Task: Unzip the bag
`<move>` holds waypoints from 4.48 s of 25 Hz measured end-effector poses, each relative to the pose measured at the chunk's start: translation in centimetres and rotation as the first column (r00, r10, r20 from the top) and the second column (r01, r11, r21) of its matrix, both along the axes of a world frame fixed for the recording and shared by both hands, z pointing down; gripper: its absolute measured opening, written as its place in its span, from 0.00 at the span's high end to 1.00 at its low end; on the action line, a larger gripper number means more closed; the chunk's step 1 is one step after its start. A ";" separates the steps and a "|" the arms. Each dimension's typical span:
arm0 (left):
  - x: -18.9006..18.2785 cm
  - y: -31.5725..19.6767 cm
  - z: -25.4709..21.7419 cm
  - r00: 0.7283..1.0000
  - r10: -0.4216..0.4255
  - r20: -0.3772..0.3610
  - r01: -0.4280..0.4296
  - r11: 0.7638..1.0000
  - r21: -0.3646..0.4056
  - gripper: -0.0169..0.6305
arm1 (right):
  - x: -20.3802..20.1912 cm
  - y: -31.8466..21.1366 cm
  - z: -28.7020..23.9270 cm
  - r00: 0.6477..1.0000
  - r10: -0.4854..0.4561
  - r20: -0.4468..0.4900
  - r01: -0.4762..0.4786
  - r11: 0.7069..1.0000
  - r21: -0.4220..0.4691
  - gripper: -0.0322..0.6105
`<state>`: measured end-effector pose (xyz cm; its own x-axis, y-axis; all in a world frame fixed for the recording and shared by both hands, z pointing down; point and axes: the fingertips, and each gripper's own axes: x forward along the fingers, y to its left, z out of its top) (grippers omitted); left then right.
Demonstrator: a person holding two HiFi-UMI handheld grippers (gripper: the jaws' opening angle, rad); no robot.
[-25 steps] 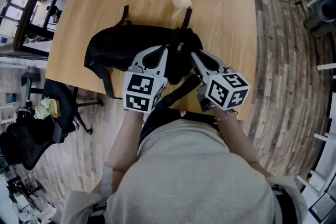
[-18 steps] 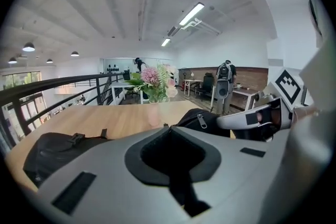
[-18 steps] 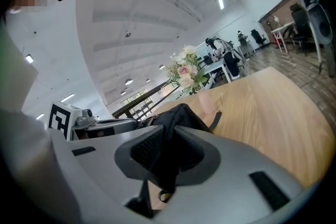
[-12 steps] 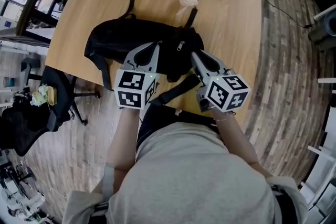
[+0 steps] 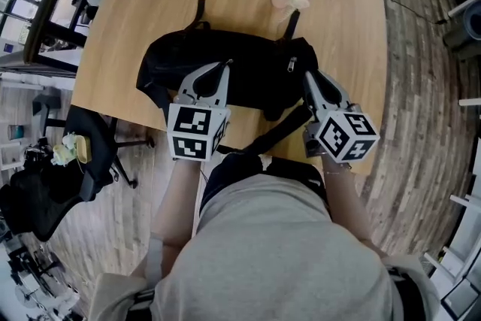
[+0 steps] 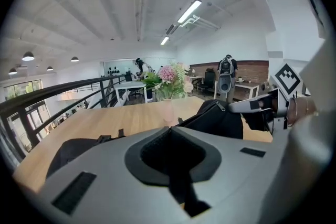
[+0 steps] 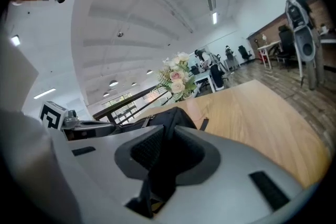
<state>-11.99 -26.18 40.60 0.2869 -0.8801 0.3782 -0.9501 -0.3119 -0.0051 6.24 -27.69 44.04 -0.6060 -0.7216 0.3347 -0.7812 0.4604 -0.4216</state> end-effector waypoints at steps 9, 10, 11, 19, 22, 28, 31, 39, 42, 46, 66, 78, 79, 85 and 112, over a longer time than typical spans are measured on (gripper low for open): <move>-3.8 0.1 0.4 0.999 0.047 -0.014 -0.047 0.999 0.016 0.94 | 0.0 -0.4 0.0 0.983 0.157 -0.096 -0.152 0.987 0.052 0.81; -3.9 0.2 0.4 0.998 0.061 -0.023 -0.061 0.998 0.015 0.94 | 0.1 -0.5 0.0 0.980 0.171 -0.107 -0.165 0.985 0.058 0.79; -4.0 0.2 0.5 0.997 0.075 -0.029 -0.074 0.997 0.015 0.94 | 0.2 -0.6 -0.2 0.975 0.186 -0.120 -0.179 0.982 0.068 0.78; -4.1 0.5 -0.1 0.987 0.151 -0.057 -0.149 0.988 0.034 0.94 | -0.8 -0.3 -4.2 0.896 0.272 -0.351 -0.164 0.938 0.306 0.80; -4.1 0.7 -0.3 0.982 0.177 -0.067 -0.175 0.984 0.042 0.94 | -3.8 -0.4 -5.7 0.919 0.200 -0.338 -0.086 0.942 0.325 0.79; -4.2 1.0 -1.0 0.975 0.200 -0.096 -0.194 0.979 0.063 0.94 | -13.3 1.1 -6.7 0.860 -0.082 -0.504 0.275 0.906 0.321 0.67; -4.2 1.4 -1.0 0.974 0.197 -0.112 -0.190 0.979 0.072 0.94 | -16.8 2.3 -5.7 0.772 -0.201 -0.602 0.429 0.864 0.262 0.63; -4.4 1.8 -1.5 0.964 0.224 -0.141 -0.213 0.973 0.090 0.94 | -20.0 2.4 -2.7 0.606 -0.293 -0.739 0.579 0.800 0.158 0.62; -4.5 1.9 -1.5 0.964 0.225 -0.142 -0.214 0.973 0.091 0.94 | -20.3 2.0 -2.2 0.562 -0.301 -0.770 0.598 0.791 0.128 0.64; -4.6 1.7 -1.5 0.964 0.218 -0.151 -0.206 0.974 0.093 0.94 | -20.8 2.2 -1.4 0.524 -0.328 -0.786 0.620 0.779 0.088 0.75; -9.2 2.1 -0.1 0.965 0.166 -0.202 -0.161 0.986 0.040 0.94 | -19.8 2.4 -0.4 0.598 -0.250 -0.761 0.468 0.880 0.079 0.90; -14.0 3.2 0.3 0.973 0.113 -0.200 -0.109 0.994 0.029 0.94 | -19.8 1.4 -0.9 0.602 -0.188 -0.776 0.413 0.905 0.101 0.90; -14.4 3.2 0.3 0.975 0.107 -0.197 -0.103 0.994 0.030 0.94 | -19.9 1.3 -0.9 0.601 -0.182 -0.778 0.408 0.907 0.103 0.90; -16.7 3.2 0.7 0.980 0.078 -0.182 -0.074 0.997 0.027 0.94 | -19.8 1.0 -0.5 0.625 -0.161 -0.764 0.370 0.923 0.108 0.90; -19.9 3.4 1.6 0.971 -0.020 -0.238 0.018 1.000 -0.011 0.94 | -19.1 2.1 -1.2 0.700 -0.050 -0.713 0.258 0.948 0.187 0.80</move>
